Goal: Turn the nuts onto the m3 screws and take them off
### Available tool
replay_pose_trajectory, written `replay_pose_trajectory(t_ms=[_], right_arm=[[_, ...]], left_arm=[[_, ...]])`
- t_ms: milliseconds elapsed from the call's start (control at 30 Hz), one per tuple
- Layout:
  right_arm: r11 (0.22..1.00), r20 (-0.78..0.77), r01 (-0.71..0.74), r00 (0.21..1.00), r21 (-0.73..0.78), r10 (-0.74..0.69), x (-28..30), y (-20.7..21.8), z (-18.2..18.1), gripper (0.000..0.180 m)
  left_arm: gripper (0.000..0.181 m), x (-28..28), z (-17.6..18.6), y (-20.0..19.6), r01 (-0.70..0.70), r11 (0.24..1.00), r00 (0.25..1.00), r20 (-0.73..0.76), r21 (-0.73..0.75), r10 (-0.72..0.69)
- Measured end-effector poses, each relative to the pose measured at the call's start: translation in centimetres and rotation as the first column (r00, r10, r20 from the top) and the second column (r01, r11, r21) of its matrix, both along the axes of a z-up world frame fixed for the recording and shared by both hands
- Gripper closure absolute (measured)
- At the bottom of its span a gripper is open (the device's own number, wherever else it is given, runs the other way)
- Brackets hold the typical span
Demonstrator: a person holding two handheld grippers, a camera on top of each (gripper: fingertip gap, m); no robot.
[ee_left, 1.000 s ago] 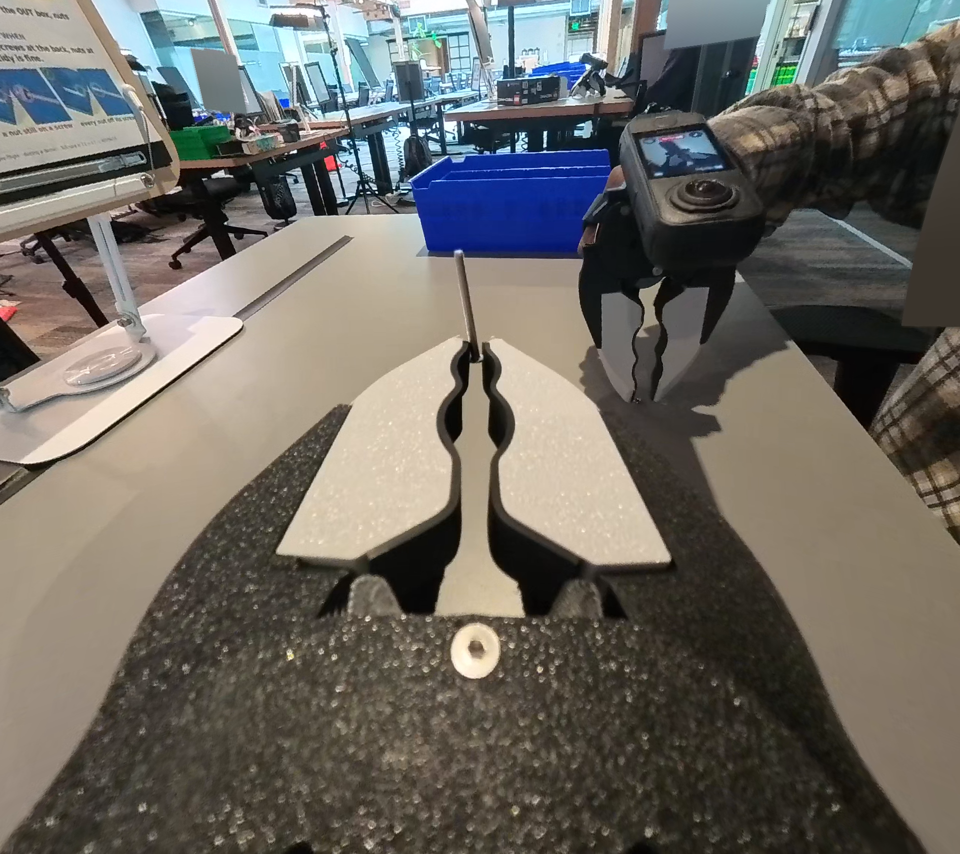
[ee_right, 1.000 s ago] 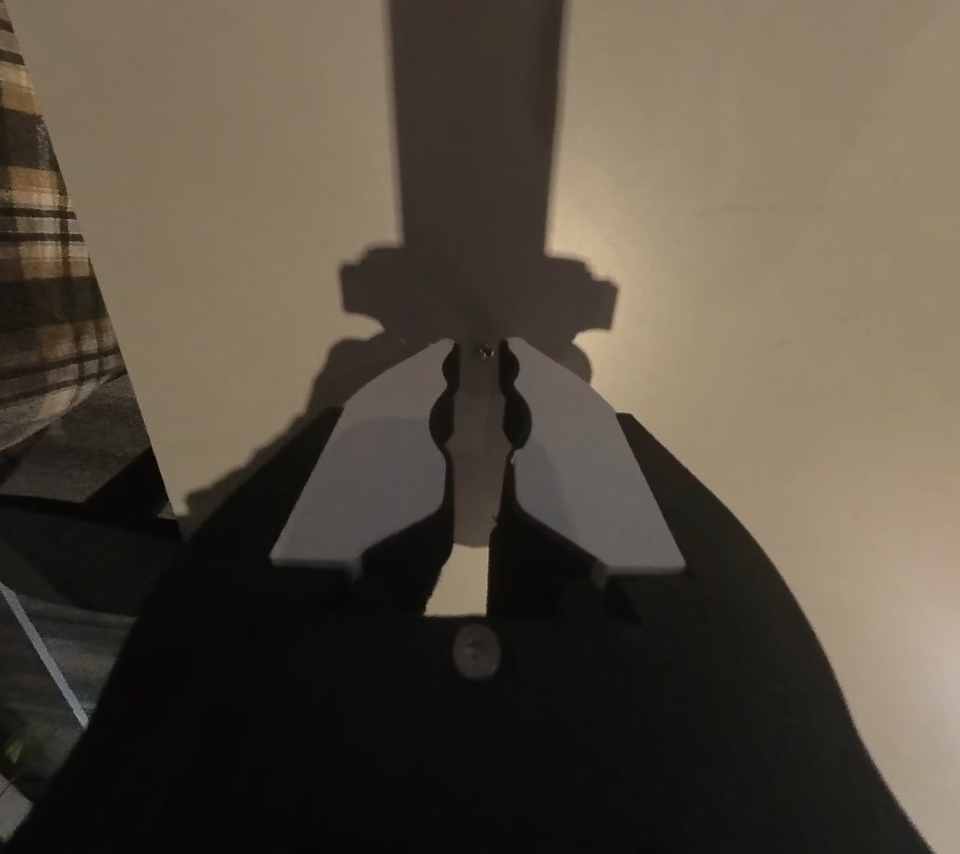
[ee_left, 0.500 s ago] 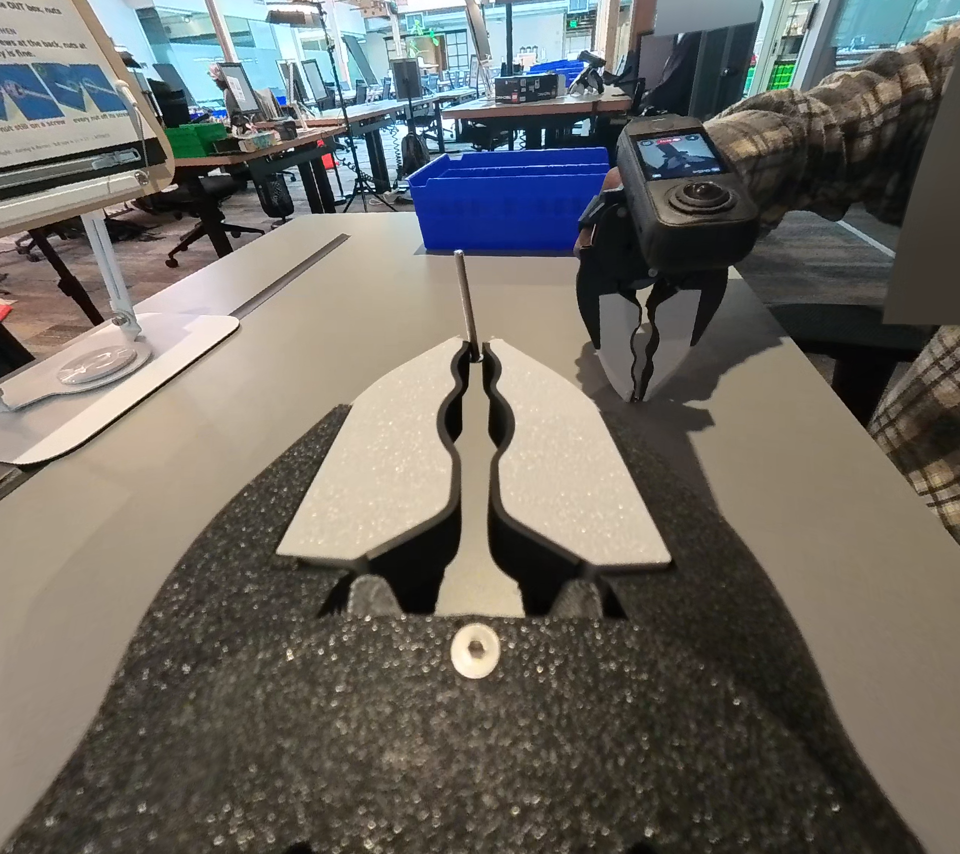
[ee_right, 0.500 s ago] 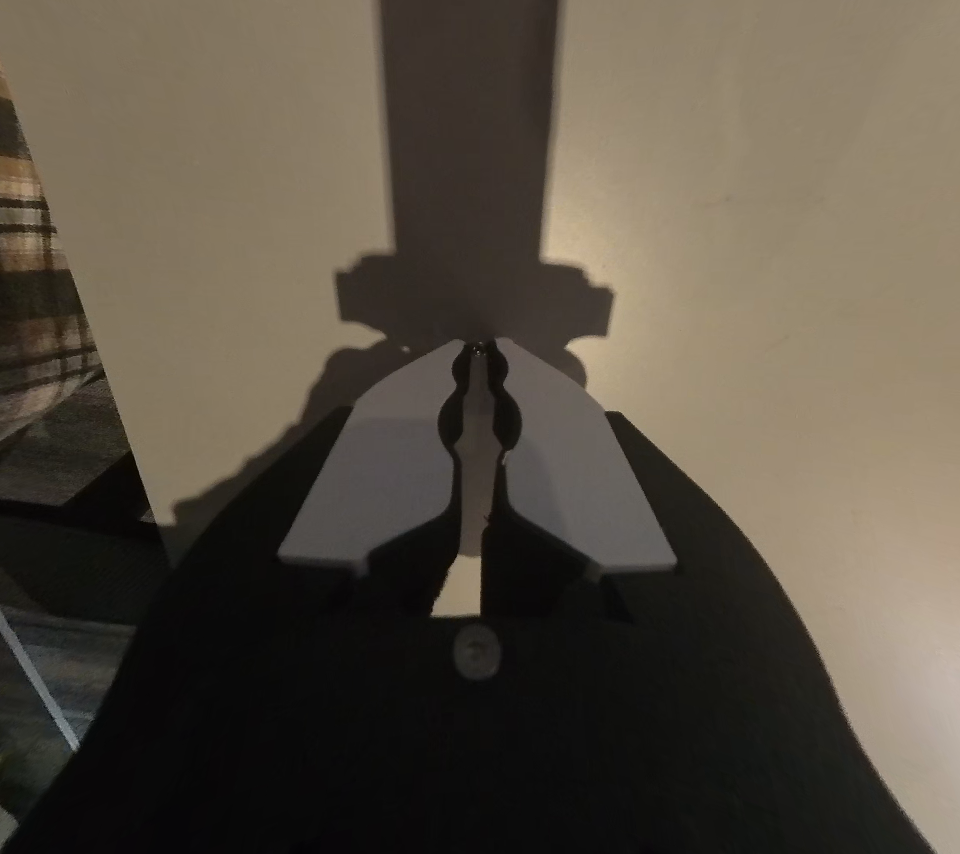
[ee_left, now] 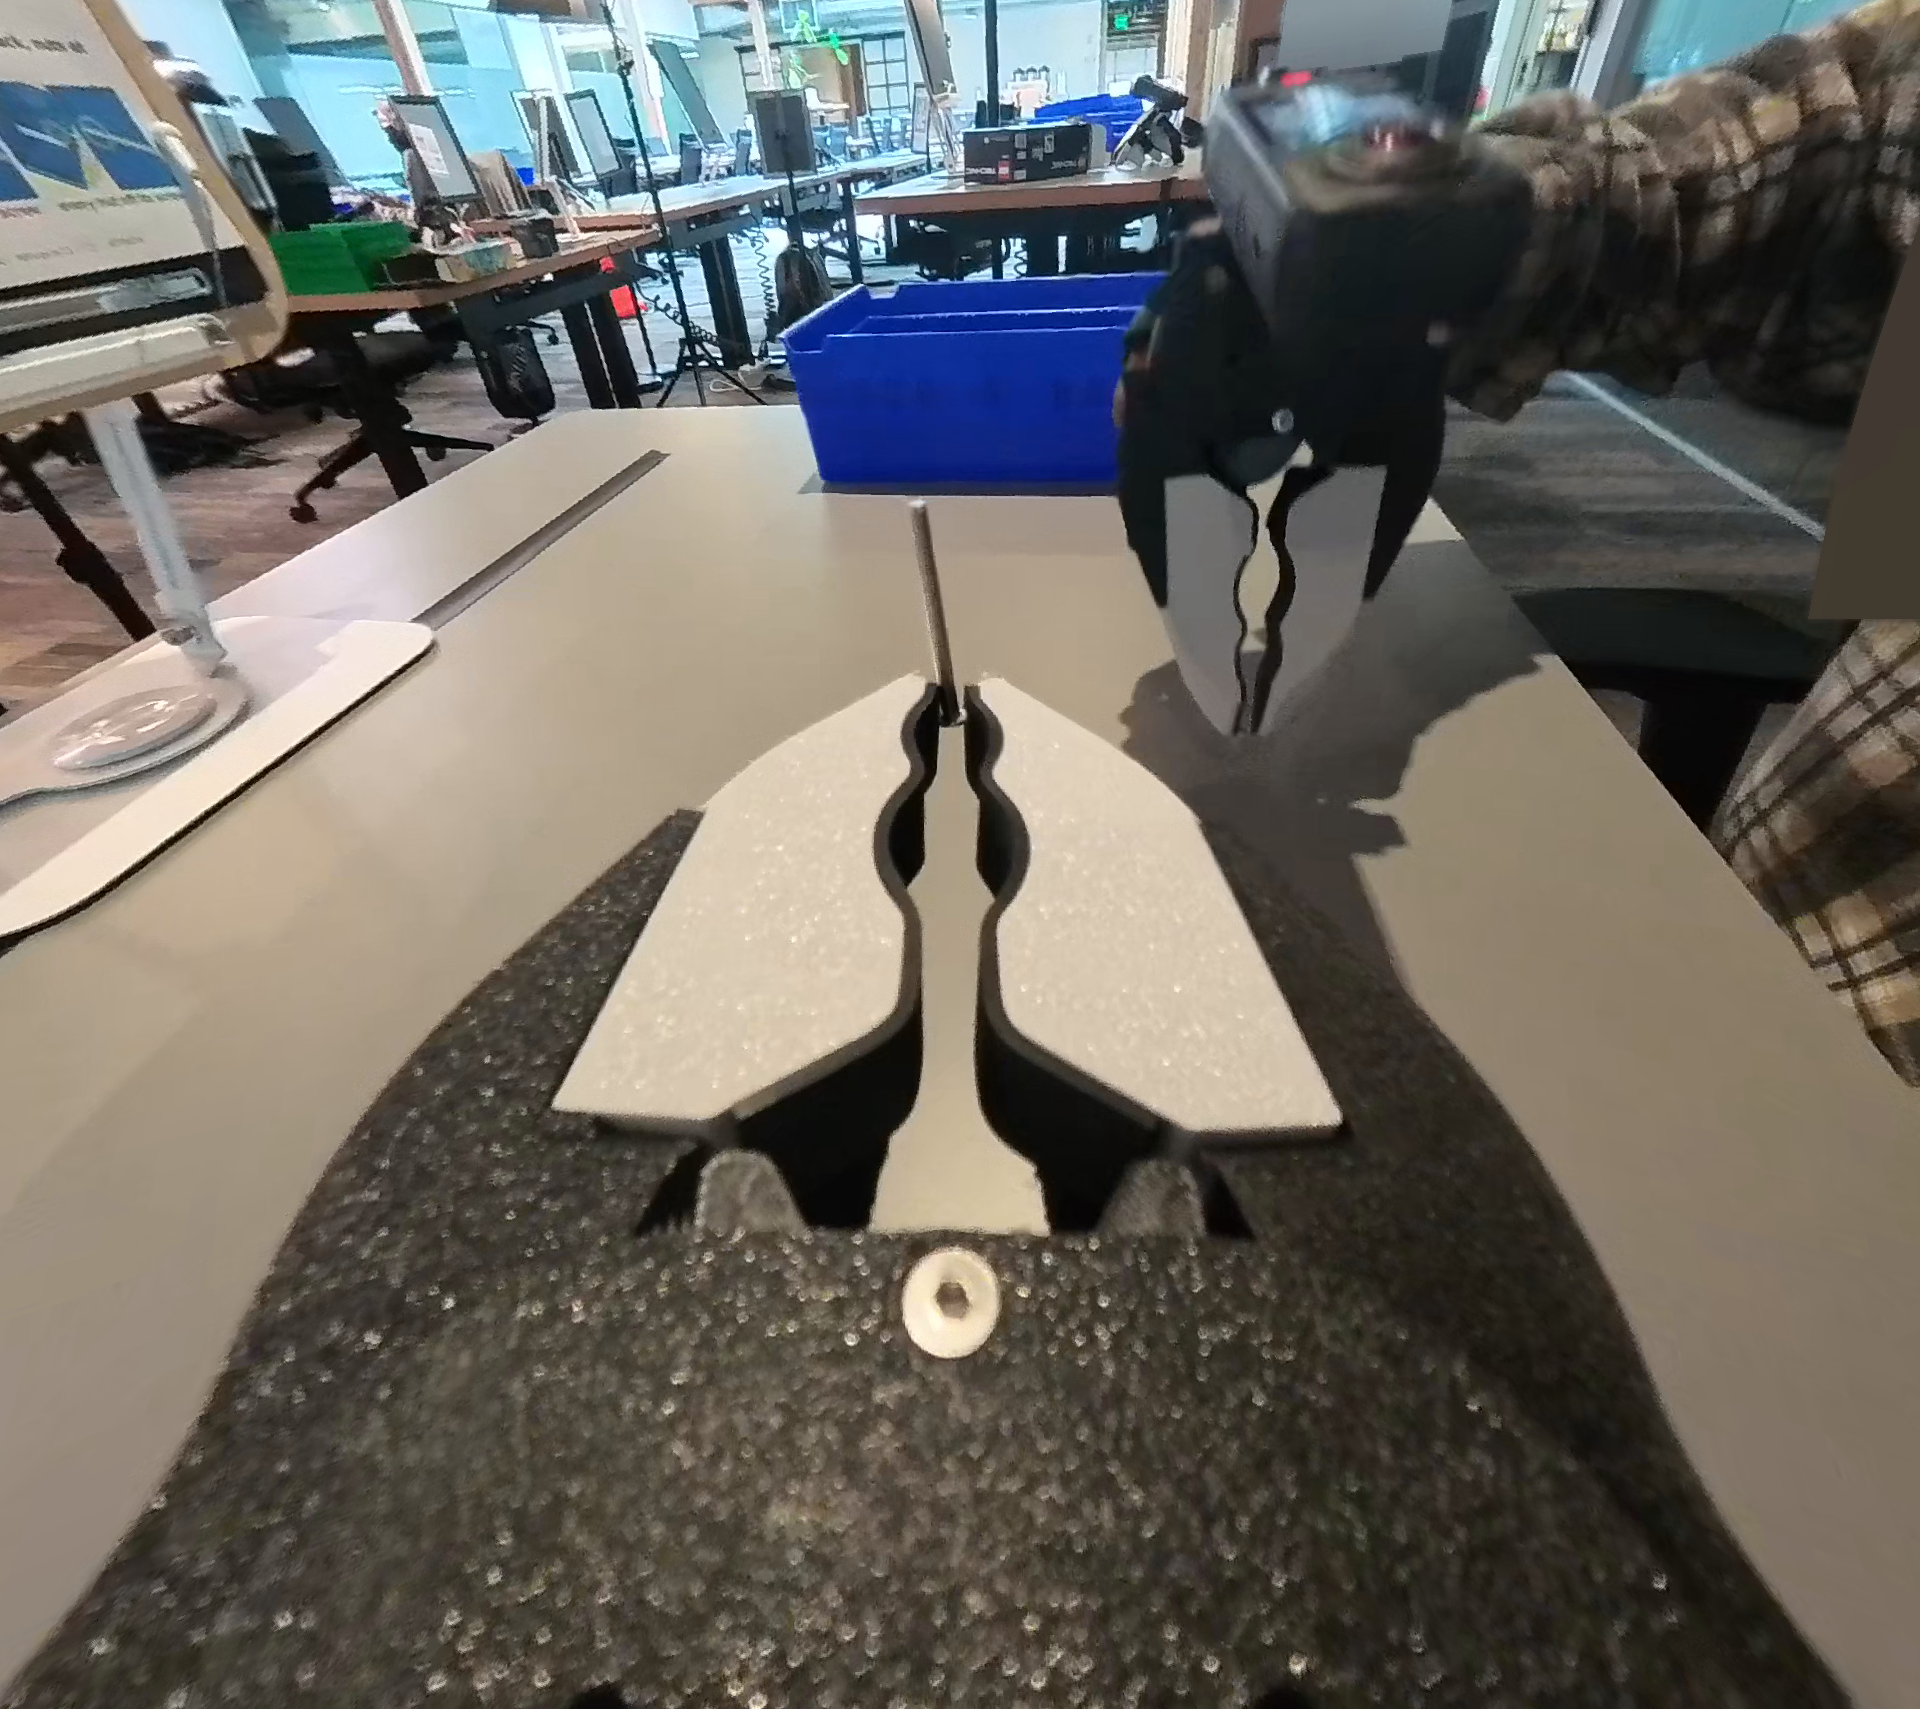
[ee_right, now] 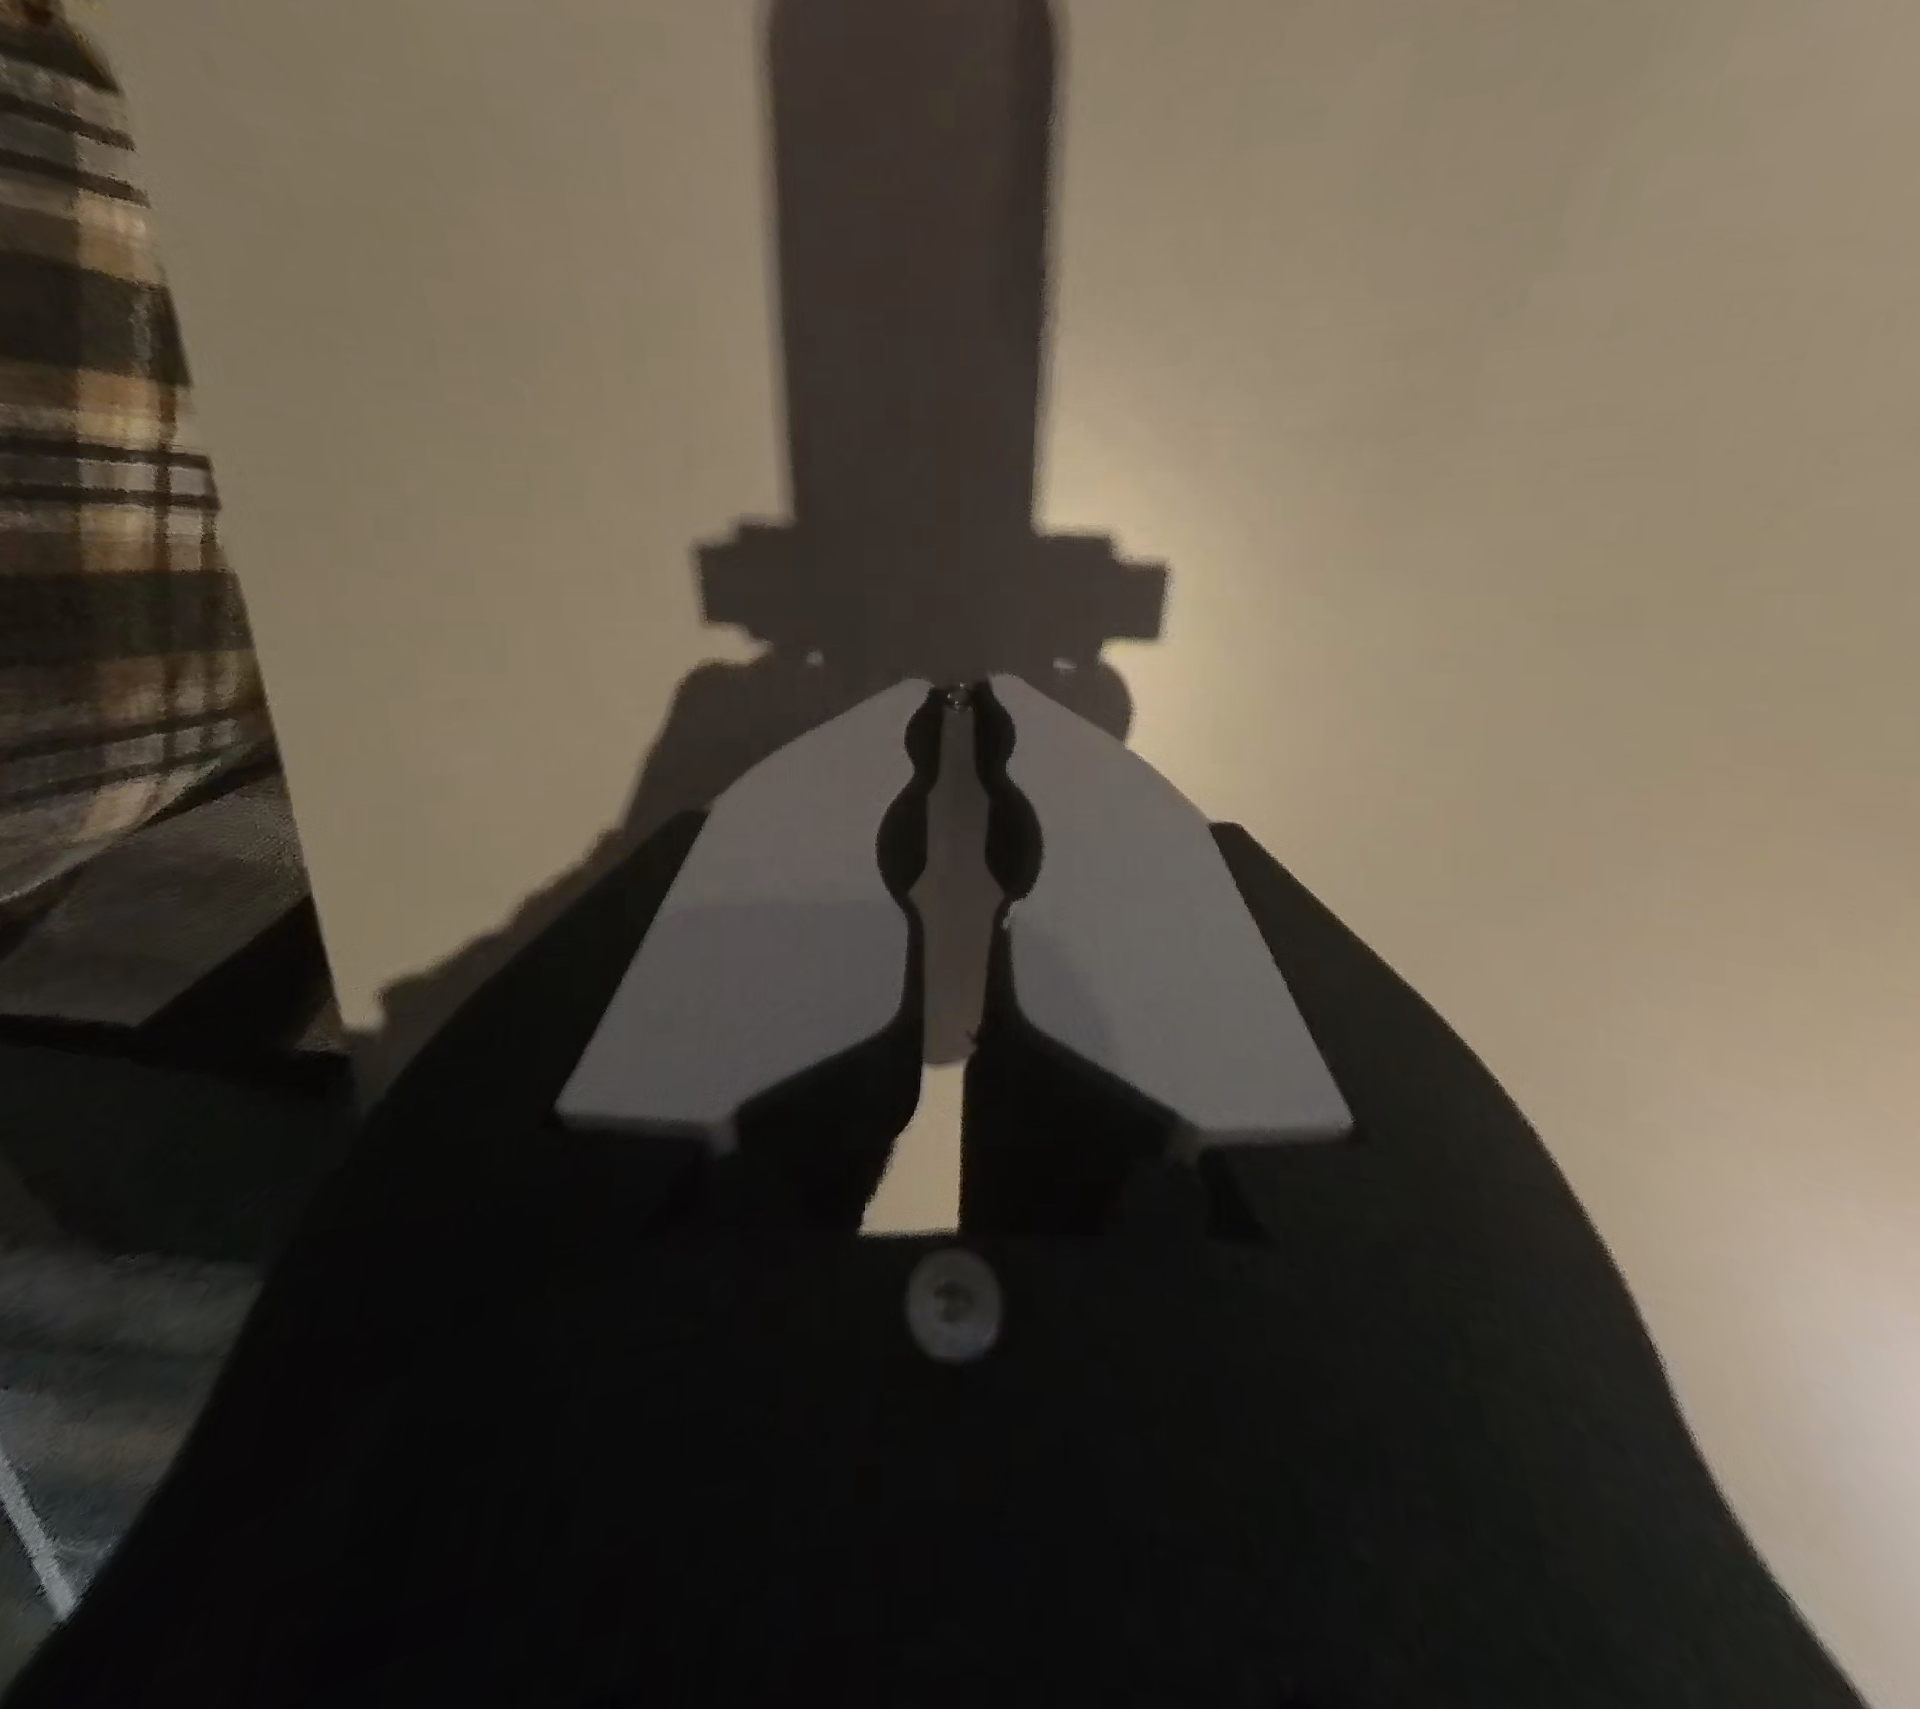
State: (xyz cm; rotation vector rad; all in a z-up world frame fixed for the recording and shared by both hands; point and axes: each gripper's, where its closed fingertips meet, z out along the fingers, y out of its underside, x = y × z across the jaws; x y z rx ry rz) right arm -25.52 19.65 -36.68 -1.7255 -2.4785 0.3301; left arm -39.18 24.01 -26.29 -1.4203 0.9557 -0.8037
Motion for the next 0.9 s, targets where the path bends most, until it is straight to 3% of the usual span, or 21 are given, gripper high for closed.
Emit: replay_pose_trajectory(t_ms=[467, 900], right_arm=[[0.998, -0.152, -0.053, 0.987, -0.033, 0.047, -6.4, 1.9, 14.1, 0.174], [0.989, -0.120, -0.148, 0.981, 0.031, 0.150, -10.9, 2.2, 14.2, 0.174]], left_arm=[[0.177, 3.0, -1.4, -1.2, 0.052, 0.998, 0.996, -0.065, -0.021, -0.054], [0.177, 3.1, -0.6, -1.7, 0.045, 0.999, 0.996, -0.084, 0.026, -0.043]])
